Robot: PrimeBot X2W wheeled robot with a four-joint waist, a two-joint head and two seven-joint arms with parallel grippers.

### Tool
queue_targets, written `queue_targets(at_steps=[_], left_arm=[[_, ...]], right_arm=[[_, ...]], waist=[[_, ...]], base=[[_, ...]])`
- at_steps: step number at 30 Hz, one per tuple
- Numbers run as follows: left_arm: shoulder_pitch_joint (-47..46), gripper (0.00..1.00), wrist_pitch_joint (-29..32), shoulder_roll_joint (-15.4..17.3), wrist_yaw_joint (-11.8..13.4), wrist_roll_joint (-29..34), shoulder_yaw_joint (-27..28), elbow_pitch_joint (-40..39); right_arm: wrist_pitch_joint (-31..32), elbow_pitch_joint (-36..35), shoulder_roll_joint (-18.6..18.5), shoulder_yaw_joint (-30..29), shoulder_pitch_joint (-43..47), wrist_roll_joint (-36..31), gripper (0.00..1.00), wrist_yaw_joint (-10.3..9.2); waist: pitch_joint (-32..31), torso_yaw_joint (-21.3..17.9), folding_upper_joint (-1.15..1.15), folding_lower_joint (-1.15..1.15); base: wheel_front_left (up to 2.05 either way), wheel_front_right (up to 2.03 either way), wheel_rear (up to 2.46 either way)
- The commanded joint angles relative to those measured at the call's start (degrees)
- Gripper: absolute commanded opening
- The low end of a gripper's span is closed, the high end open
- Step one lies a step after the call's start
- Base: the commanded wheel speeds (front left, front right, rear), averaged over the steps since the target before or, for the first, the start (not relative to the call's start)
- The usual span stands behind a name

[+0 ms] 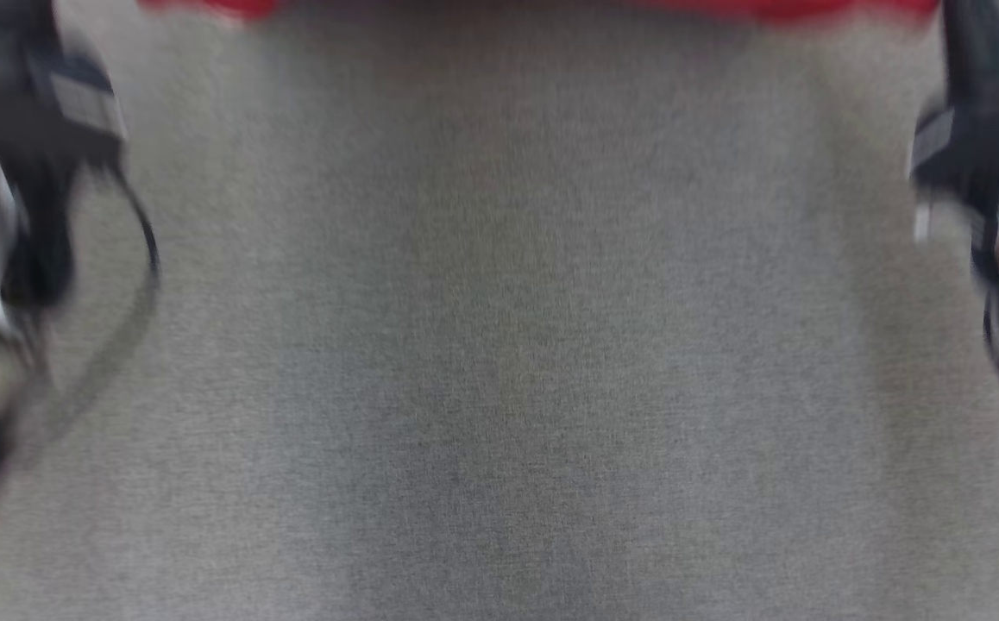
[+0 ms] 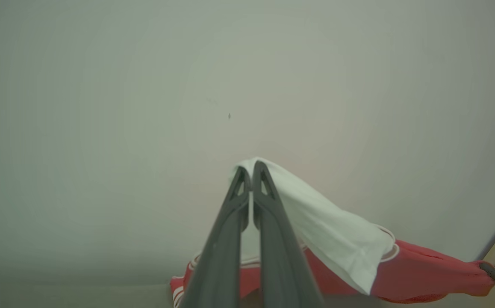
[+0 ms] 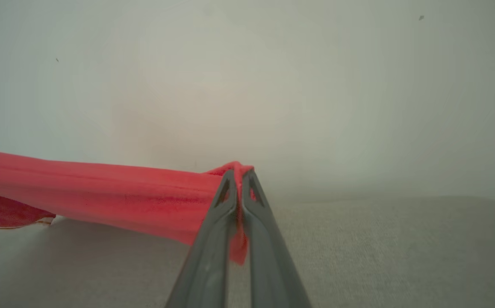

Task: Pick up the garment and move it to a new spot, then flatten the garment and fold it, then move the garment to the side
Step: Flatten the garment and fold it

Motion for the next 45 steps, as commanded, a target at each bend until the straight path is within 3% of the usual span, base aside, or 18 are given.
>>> queue_targets(at_steps=[1, 4, 9, 18, 19, 25, 30, 35, 45], left_arm=[[6.49, 0.0, -0.46, 0.96, 2.08, -0.11, 1.59, -4.87], [19.53, 0.0, -0.43, 0.72, 6.28, 1.28, 4.36, -13.57], [39.21, 0.0, -0.45, -2.07, 10.7, 1.53, 9.41, -23.66], [63.11, 0.0, -0.46, -9.2, 11.4, 2.46, 14.02, -28.38], [67.08, 0.0, -0.47, -11.26, 11.05, 2.21, 14.26, -28.18], [76.08, 0.0, -0.47, -13.86, 10.13, 2.59, 14.25, -27.25], [78.76, 0.0, 0.08, -14.16, 9.06, 2.64, 12.22, -28.19], [74.5, 0.0, 0.71, -13.17, 8.29, 5.11, 11.33, -28.21], [56.15, 0.0, 8.16, -11.16, 4.16, 7.37, 8.32, -17.11]], right_arm=[[0.22, -3.38, -1.71, -0.6, 6.6, 1.2, 0.0, 0.05], [1.22, -9.91, -3.28, -2.9, 18.37, 2.28, 0.0, 0.02], [4.53, -19.47, -1.1, -9.38, 34.59, 0.79, 0.0, -0.02], [10.45, -29.04, 4.01, -20.78, 53.11, -3.35, 0.0, -0.02], [11.7, -30.95, 6.28, -23.08, 57.78, -4.19, 0.0, -0.02], [14.93, -36.34, 12.66, -29.21, 71.04, -6.5, 0.0, -0.03], [17.33, -39.82, 17.31, -32.31, 76.83, -6.81, 0.0, -0.02], [18.78, -41.57, 19.93, -32.13, 75.85, -6.81, 0.0, -0.02], [22.7, -35.15, 18.48, -26.92, 65.04, -9.57, 0.0, -0.02]], waist=[[-4.88, 0.65, 0.0, 0.01], [-6.99, 1.22, 0.0, 0.01], [-10.61, 1.64, 0.0, 0.01], [-16.74, 3.8, 0.0, 0.01], [-18.27, 4.79, 0.0, 0.01], [-22.04, 7.09, 0.0, 0.01], [-22.54, 7.54, 0.0, 0.01], [-22.75, 6.52, 0.0, 0.01], [-20.49, 2.17, 0.0, 0.01]], base=[[0.0, 0.0, 0.0], [0.0, 0.0, 0.0], [0.0, 0.0, 0.0], [0.0, 0.0, 0.0], [0.0, 0.0, 0.0], [0.0, 0.0, 0.0], [0.0, 0.0, 0.0], [0.0, 0.0, 0.0], [0.0, 0.0, 0.0]])
